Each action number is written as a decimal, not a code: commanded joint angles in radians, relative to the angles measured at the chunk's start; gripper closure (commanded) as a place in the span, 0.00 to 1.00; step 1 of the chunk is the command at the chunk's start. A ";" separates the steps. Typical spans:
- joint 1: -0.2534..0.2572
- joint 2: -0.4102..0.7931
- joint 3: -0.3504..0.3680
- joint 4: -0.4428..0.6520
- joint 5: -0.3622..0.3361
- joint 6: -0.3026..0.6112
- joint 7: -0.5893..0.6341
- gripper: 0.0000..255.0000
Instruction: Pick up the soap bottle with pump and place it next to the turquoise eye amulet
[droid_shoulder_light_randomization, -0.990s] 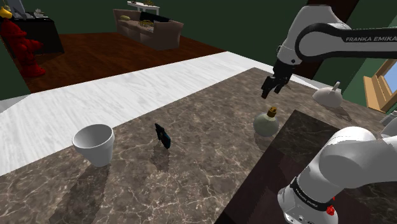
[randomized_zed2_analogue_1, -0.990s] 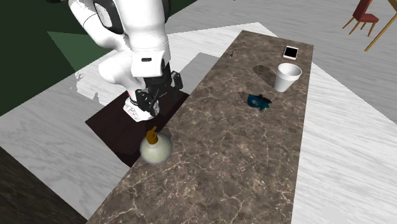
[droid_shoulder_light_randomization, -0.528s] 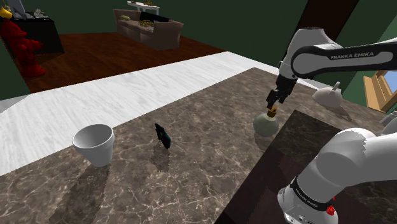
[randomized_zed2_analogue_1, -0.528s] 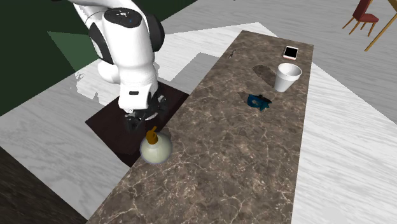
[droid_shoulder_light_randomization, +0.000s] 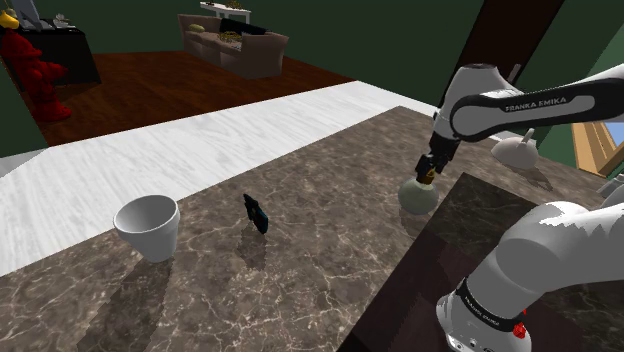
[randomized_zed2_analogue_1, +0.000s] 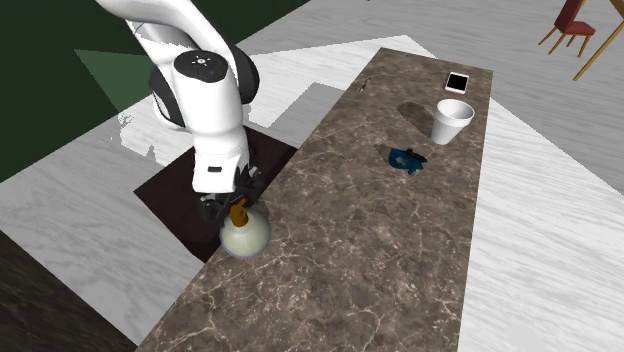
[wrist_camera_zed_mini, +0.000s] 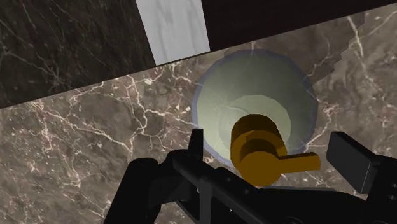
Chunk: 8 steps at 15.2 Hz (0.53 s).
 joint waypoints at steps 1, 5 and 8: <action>-0.002 0.008 -0.005 -0.007 -0.004 0.016 0.000 0.00; -0.002 0.008 -0.005 -0.007 -0.004 0.016 0.000 0.00; -0.002 0.008 -0.005 -0.007 -0.004 0.016 0.000 1.00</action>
